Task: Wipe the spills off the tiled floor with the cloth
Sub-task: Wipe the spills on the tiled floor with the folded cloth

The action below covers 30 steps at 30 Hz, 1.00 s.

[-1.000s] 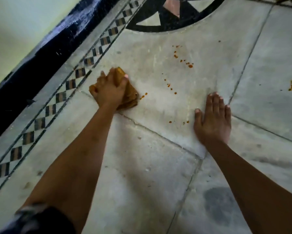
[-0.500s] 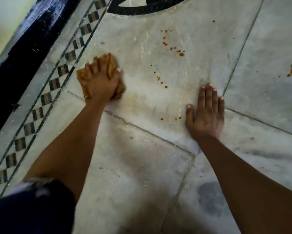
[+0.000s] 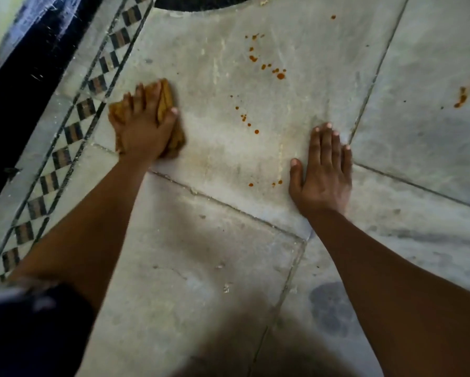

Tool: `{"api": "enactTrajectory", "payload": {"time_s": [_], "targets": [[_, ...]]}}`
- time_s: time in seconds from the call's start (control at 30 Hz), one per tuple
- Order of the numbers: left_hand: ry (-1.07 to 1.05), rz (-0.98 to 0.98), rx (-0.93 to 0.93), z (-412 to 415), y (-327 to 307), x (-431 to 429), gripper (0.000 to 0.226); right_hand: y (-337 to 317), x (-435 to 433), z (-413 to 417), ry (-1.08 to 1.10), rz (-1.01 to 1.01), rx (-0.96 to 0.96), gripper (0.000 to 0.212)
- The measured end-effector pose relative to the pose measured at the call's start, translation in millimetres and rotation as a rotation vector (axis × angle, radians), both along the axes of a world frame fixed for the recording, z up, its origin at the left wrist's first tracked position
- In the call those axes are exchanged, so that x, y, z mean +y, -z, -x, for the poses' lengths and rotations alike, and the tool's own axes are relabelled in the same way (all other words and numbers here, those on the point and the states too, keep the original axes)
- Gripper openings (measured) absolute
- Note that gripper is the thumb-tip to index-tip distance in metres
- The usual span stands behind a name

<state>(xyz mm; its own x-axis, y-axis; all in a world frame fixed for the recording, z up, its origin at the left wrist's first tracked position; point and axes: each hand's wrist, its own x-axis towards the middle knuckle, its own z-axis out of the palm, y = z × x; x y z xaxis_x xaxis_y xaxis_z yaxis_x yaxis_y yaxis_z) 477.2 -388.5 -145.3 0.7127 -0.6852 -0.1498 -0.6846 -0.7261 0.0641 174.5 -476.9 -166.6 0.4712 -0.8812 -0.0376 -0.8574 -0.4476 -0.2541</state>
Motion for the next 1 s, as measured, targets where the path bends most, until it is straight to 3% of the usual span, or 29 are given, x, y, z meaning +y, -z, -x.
{"api": "enactTrajectory", "payload": {"time_s": [0.07,0.13,0.27,0.33,0.43,0.53,0.63,0.73,0.87,0.93,1.0], "targets": [[-0.055,0.012,0.028,9,2,-40,0.064,0,0,0,0.002,-0.001,0.002,0.066],[0.027,0.02,0.021,36,6,-50,0.064,0,0,0,-0.002,0.008,0.001,0.067],[0.398,0.074,0.007,82,2,20,0.065,0,0,0,0.002,0.011,-0.01,0.068],[0.436,0.062,-0.052,67,0,54,0.064,0,0,0,0.004,0.008,-0.008,0.068],[0.184,0.092,-0.136,22,-2,41,0.062,1,1,0,0.005,0.008,-0.005,0.067],[-0.083,0.136,-0.119,-9,-3,-24,0.056,1,0,0,0.005,0.015,0.001,0.067],[-0.162,0.134,-0.043,-16,-4,-91,0.057,2,1,0,0.002,0.022,-0.002,0.067],[0.071,0.084,0.014,20,2,-110,0.062,2,0,0,0.007,0.023,0.001,0.068],[0.623,0.112,-0.004,63,2,-28,0.067,0,1,-1,0.021,0.034,-0.009,0.067],[0.626,0.061,0.011,48,0,-3,0.066,0,0,-2,0.024,0.033,-0.006,0.067],[0.456,0.047,0.01,24,0,-22,0.063,1,0,-1,0.027,0.033,-0.002,0.067]]}}
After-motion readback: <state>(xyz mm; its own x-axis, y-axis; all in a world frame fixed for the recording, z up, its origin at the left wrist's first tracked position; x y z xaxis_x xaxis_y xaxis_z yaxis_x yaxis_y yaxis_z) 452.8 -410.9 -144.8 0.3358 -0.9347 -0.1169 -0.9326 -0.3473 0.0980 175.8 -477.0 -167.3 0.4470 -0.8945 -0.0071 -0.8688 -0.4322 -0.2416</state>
